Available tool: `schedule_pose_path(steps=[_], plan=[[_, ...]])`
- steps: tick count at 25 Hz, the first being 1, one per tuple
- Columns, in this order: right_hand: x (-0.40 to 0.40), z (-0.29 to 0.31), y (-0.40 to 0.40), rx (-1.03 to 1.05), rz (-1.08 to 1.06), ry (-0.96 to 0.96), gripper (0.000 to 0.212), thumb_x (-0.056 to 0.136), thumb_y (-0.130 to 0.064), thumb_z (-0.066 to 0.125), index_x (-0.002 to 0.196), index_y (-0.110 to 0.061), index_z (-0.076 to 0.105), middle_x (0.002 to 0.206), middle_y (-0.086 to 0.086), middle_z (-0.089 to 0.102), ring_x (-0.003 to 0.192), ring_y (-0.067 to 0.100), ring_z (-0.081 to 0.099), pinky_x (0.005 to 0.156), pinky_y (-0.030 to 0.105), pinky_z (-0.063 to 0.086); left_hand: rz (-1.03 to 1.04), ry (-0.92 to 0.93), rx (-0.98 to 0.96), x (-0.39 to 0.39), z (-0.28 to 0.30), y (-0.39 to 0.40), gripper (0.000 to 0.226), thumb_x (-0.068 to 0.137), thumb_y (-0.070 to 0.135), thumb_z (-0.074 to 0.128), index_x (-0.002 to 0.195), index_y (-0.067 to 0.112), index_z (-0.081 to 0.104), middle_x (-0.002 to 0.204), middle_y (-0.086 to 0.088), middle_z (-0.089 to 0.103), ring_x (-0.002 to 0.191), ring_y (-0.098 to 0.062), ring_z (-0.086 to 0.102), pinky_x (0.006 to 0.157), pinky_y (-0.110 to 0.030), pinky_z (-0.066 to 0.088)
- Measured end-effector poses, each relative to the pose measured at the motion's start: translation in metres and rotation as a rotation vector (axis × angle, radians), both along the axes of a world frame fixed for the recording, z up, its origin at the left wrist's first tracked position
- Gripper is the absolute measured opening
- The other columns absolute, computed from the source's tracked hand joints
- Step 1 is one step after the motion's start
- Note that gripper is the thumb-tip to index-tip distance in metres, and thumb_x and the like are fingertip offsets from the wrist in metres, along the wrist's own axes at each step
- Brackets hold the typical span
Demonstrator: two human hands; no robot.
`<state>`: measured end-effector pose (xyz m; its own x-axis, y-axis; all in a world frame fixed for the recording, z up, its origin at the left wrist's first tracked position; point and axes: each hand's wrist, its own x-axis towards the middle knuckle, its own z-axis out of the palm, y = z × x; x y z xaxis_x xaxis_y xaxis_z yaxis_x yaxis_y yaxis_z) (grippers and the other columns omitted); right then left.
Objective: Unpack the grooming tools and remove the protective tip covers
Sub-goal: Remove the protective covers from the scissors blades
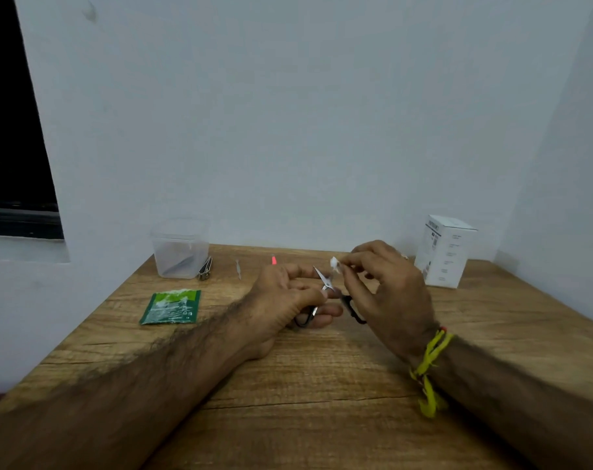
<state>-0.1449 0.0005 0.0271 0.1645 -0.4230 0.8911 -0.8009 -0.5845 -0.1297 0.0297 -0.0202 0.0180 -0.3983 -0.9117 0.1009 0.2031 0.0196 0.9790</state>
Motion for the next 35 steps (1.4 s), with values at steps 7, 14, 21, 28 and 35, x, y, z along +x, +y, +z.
schedule_pose_path(steps=[7, 14, 21, 28, 35], plan=[[-0.007, -0.011, -0.013, -0.139, -0.079, 0.115, 0.006, 0.093, -0.009, 0.068, 0.093, -0.005, 0.072, 0.088, 0.006, 0.068, 0.077, 0.024, 0.065, 0.067, 0.044, 0.054, 0.016, 0.026, 0.024, -0.008, -0.004, 0.002, 0.03, 0.088, -0.012, 0.066, 0.114, 0.002, 0.062, 0.093, -0.015, 0.077, 0.087, -0.036, 0.077, 0.07, -0.038, 0.064], [-0.017, -0.007, -0.011, -0.026, -0.093, -0.011, 0.009, 0.094, -0.014, 0.067, 0.089, -0.006, 0.068, 0.086, 0.003, 0.064, 0.074, 0.02, 0.062, 0.062, 0.041, 0.054, -0.001, -0.016, -0.023, -0.013, -0.005, 0.01, 0.034, 0.089, -0.012, 0.064, 0.117, 0.007, 0.065, 0.105, -0.021, 0.073, 0.086, -0.034, 0.077, 0.067, -0.035, 0.063], [-0.014, -0.009, -0.007, -0.063, -0.04, 0.285, 0.007, 0.09, -0.008, 0.068, 0.096, -0.009, 0.072, 0.093, 0.005, 0.068, 0.079, 0.025, 0.065, 0.065, 0.043, 0.054, 0.04, 0.072, -0.01, -0.011, -0.006, 0.01, 0.023, 0.088, -0.012, 0.066, 0.108, 0.0, 0.066, 0.099, -0.019, 0.074, 0.086, -0.037, 0.077, 0.068, -0.037, 0.063], [-0.01, -0.009, -0.006, -0.071, -0.05, 0.304, 0.014, 0.089, -0.009, 0.063, 0.098, -0.009, 0.073, 0.096, 0.005, 0.068, 0.082, 0.025, 0.065, 0.068, 0.039, 0.055, 0.093, 0.092, 0.001, -0.01, -0.005, 0.009, 0.023, 0.084, -0.014, 0.07, 0.104, -0.004, 0.065, 0.092, -0.019, 0.077, 0.086, -0.034, 0.077, 0.071, -0.038, 0.064], [-0.013, -0.011, -0.007, -0.023, -0.033, 0.301, 0.014, 0.089, -0.006, 0.064, 0.1, -0.007, 0.072, 0.097, 0.007, 0.068, 0.083, 0.028, 0.064, 0.069, 0.043, 0.055, 0.103, 0.041, -0.001, -0.011, -0.006, 0.008, 0.028, 0.079, -0.017, 0.072, 0.104, -0.006, 0.065, 0.091, -0.023, 0.076, 0.085, -0.034, 0.077, 0.068, -0.038, 0.064]])
